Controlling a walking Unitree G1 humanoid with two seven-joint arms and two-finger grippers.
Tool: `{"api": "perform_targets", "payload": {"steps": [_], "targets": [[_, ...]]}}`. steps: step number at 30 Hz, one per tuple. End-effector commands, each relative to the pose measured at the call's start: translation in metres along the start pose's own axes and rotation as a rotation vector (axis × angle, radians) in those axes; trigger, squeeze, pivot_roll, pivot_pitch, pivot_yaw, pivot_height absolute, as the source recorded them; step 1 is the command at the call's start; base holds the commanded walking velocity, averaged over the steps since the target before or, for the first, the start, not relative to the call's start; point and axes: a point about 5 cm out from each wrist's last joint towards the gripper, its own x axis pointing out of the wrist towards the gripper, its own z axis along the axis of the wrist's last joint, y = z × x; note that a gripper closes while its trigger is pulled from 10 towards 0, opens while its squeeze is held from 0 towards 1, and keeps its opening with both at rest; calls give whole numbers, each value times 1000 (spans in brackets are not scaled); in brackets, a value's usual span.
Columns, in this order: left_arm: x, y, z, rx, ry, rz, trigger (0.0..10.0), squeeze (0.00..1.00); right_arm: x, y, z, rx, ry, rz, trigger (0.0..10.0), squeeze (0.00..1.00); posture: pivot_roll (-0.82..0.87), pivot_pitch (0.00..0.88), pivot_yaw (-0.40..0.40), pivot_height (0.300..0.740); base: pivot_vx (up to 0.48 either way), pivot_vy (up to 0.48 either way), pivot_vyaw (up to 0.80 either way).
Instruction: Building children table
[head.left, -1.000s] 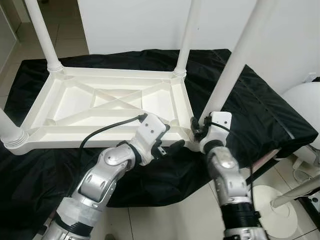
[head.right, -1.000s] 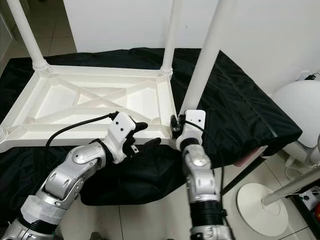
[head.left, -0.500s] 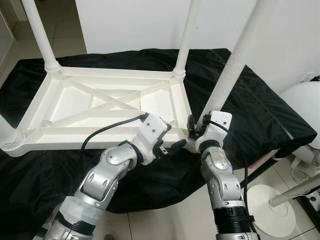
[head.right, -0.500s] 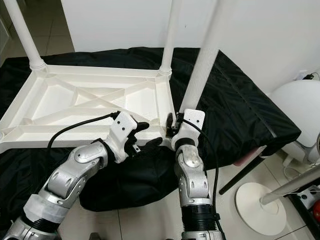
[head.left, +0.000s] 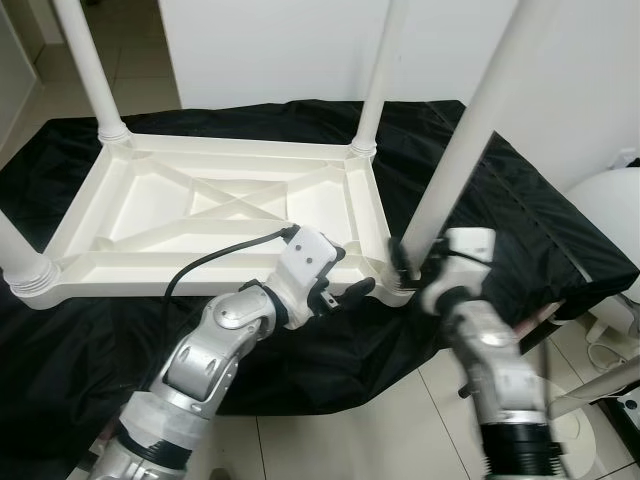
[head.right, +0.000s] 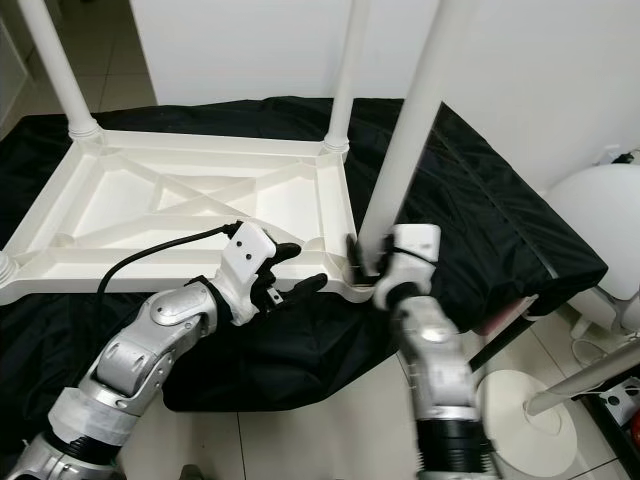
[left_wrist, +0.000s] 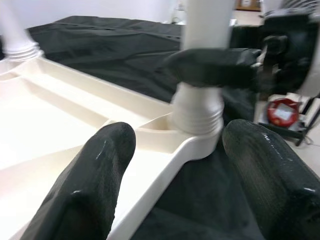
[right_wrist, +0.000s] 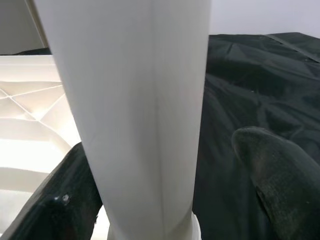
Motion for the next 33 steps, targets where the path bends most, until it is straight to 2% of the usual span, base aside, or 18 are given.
{"api": "perform_targets", "payload": {"steps": [1,3,5,8,9,11,13,14,15,19,27,28,29,30,32,33], "targets": [[1,-2,1,-3,-8,-44,10000,0,1,-9,0,-12,15,54,10000,0,-33,30,-46,740,0,0,0],[2,-2,1,-3,-9,-42,10000,0,3,-10,0,-47,16,103,10000,0,-33,31,-45,740,0,0,0],[2,-1,2,-3,-10,-39,10000,0,6,-7,0,-124,27,228,10000,0,-33,31,-46,740,0,0,0],[3,0,2,-3,-11,-37,10000,0,7,-6,-1,-138,43,278,10000,0,-33,29,-44,740,0,0,0],[3,0,3,-3,-13,-37,10000,0,10,-5,-3,-160,61,331,10000,0,-32,29,-43,740,0,0,0],[3,0,3,-3,-13,-37,10000,0,10,-5,-3,-160,61,331,10000,0,-32,29,-43,740,0,0,0],[4,1,3,-2,-16,-36,10000,0,15,-4,-8,-183,99,436,10000,0,-33,27,-41,740,0,0,0],[4,1,3,-2,-16,-36,10000,0,15,-4,-8,-183,99,436,10000,0,-33,27,-41,740,0,0,0],[4,1,4,-1,-17,-36,10000,0,16,-2,-11,-194,119,489,10000,0,-31,27,-39,740,0,0,0],[4,1,5,-1,-18,-37,10000,0,18,2,-16,-199,149,562,10000,0,-30,29,-37,740,0,0,0],[2,-4,1,-5,1,-76,10000,0,20,7,-27,-231,188,629,10000,0,-28,31,-37,740,0,0,0],[2,-6,0,-6,9,-89,10000,0,20,7,-29,-229,196,636,4000,0,-28,31,-38,740,0,0,0],[2,-6,0,-6,9,-89,10000,0,20,7,-29,-229,196,636,4000,0,-28,31,-38,740,0,0,0],[2,-8,-2,-4,18,-103,10000,0,21,7,-31,-226,205,643,0,0,-27,32,-38,740,0,0,0],[2,-8,-2,-4,18,-103,10000,0,21,7,-31,-226,205,643,0,0,-27,32,-38,740,0,0,0],[0,-13,-5,-1,36,-134,10000,0,18,3,-37,-216,233,649,0,0,-33,35,-44,740,0,0,0]]}}
